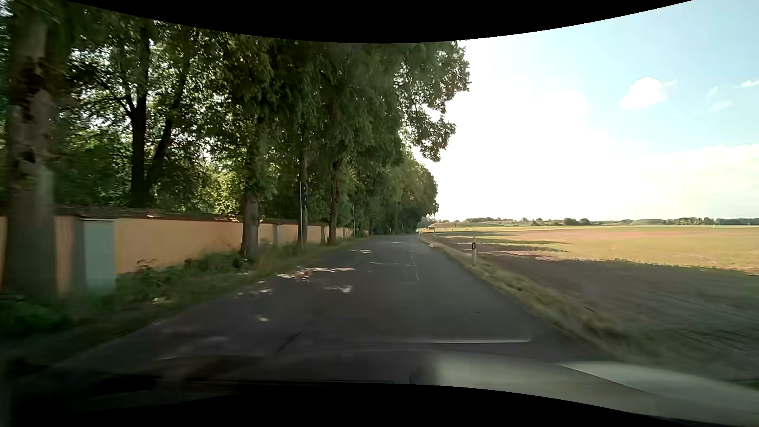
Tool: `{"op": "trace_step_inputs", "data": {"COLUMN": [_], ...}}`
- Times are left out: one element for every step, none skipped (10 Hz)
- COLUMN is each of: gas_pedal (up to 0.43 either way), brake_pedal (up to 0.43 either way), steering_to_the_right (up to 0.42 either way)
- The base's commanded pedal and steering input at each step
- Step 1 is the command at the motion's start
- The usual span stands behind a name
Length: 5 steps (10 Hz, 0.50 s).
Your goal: Follow the waypoints while adhering to traffic rules and regulations
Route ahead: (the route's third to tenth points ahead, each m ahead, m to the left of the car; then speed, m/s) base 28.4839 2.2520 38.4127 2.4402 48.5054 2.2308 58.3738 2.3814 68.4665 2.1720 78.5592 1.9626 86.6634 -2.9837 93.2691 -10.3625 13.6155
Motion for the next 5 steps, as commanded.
{"op": "trace_step_inputs", "data": {"gas_pedal": [0.000,0.000,0.000,0.000,0.000], "brake_pedal": [0.006,0.006,0.006,0.006,0.006], "steering_to_the_right": [0.004,0.004,0.003,0.003,0.003]}}
